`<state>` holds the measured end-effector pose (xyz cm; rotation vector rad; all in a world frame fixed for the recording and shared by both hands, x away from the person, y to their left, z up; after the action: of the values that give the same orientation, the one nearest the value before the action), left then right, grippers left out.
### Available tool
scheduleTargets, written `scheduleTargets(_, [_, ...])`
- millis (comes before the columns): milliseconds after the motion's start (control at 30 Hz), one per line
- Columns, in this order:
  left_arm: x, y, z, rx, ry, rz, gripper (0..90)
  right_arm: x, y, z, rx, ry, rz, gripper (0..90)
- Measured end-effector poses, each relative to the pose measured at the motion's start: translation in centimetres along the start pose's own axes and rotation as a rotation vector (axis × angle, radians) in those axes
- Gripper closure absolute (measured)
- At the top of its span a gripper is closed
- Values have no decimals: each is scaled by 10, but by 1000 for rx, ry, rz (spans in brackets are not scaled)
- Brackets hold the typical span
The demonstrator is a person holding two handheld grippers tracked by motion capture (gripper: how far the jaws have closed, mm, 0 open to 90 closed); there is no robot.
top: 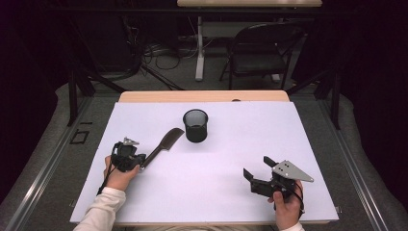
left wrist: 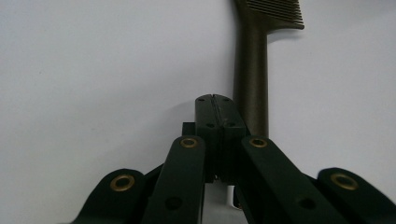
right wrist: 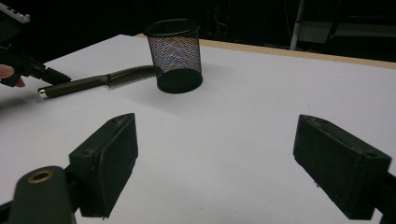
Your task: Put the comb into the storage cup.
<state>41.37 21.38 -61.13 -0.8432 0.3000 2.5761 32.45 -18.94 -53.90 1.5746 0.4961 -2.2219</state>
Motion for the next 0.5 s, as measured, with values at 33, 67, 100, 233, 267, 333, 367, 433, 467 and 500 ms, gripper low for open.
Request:
scheduleTargets(33, [0,1,0,-1,3,3,900,0,0,0,1,0,-3,136])
scheduleTargets(67, [0,1,0,0,-1,1,900,0,0,0,1,0,-3,136])
scheduleTargets(100, [1,1,0,1,-5,-8,900,0,0,0,1,0,-7,136])
scheduleTargets(233, [1,4,0,0,-9,-19,899,0,0,-1,-1,5,-8,136])
scheduleTargets(267, [2,4,0,1,-11,-19,899,1,0,-1,-1,-2,-11,136])
scheduleTargets(333, [2,5,-1,3,-10,-20,899,1,1,-1,1,-2,-9,136])
scheduleTargets(367, [2,6,-1,3,-14,-24,898,1,0,-1,0,-2,-10,137])
scheduleTargets(433, [2,8,-1,5,-13,-25,898,1,1,-1,0,-2,-8,136])
scheduleTargets(467, [3,8,-1,3,-15,-23,898,1,1,-1,0,-3,-8,136])
scheduleTargets(500, [3,9,-1,4,-15,-28,898,1,1,-1,0,-2,-9,137])
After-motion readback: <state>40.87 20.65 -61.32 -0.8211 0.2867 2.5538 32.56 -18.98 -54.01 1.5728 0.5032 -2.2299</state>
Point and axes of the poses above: each handheld gripper's, and its own axes: z roughly backward along the jaws, x roughly out of its underside, y roughly to its right, the point moved 8 cm from there along -z, roughly forward along the jaws, and after that the axes turned 1 degree about x, right-handed, at the moved point
